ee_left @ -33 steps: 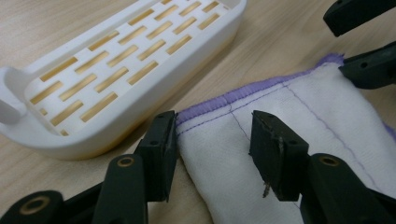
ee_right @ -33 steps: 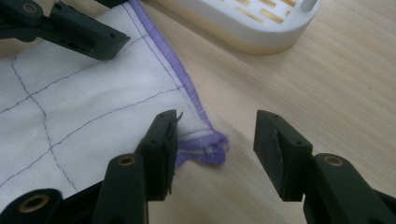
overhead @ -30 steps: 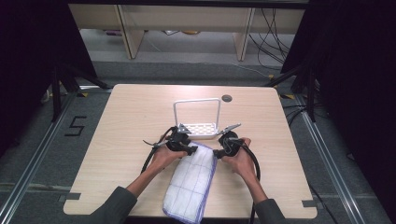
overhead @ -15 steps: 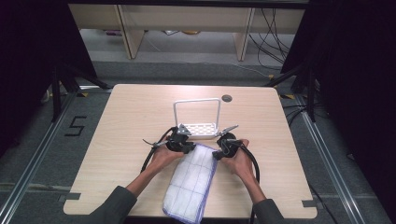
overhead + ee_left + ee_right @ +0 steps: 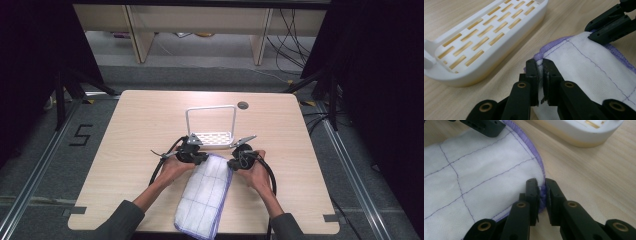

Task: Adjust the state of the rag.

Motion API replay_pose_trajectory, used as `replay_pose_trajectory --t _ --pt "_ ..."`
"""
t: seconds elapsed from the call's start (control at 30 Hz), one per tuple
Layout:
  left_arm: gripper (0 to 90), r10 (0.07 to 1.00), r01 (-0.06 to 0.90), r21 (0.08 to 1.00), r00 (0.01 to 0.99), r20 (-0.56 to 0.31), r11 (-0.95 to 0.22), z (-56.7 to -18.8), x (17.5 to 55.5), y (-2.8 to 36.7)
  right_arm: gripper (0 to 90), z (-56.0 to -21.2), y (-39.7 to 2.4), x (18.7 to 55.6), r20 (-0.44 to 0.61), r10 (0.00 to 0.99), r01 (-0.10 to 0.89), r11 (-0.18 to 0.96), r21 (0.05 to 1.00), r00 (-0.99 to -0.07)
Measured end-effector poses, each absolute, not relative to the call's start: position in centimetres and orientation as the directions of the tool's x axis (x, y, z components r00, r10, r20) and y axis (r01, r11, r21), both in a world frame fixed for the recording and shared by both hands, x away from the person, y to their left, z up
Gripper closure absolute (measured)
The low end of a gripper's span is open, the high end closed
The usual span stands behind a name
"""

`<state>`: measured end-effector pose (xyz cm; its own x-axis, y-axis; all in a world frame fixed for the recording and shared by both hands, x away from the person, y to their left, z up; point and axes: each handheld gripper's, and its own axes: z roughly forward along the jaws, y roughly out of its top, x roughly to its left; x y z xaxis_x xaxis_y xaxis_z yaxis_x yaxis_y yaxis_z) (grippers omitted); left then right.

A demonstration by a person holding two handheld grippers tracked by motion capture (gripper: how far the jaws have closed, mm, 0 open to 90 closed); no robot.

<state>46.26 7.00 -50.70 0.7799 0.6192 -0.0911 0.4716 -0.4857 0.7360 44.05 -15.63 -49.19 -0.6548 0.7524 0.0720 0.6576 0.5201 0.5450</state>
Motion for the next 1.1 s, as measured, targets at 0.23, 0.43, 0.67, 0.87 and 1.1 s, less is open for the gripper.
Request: replay_pose_trajectory --t 0.23,0.43,0.67,0.87,1.1 --pt "83.5 0.612 0.453 0.768 0.784 -0.103 -0.452 -49.1 45.5 7.8 83.5 -47.7 -15.5 43.6 0.053 0.731 0.616 0.531 0.582 -0.68" --pt "83.6 0.588 0.414 0.799 0.803 -0.095 -0.436 -47.2 44.4 8.6 83.9 -45.6 -15.3 42.7 0.037 0.716 0.567 0.519 0.64 -0.697" --pt "83.6 0.576 0.402 0.824 0.809 -0.116 -0.399 -45.1 43.0 9.5 84.0 -43.8 -15.3 41.6 0.057 0.709 0.556 0.498 0.666 -0.703" --pt "83.7 0.565 0.386 0.837 0.817 -0.114 -0.389 -43.4 42.3 10.4 84.2 -42.2 -15.0 41.0 0.023 0.676 0.486 0.504 0.714 -0.736" --pt "83.8 0.554 0.353 0.867 0.825 -0.11 -0.353 -41.1 41.3 11.5 84.2 -39.5 -14.7 40.5 0.032 0.647 0.438 0.478 0.762 -0.762"
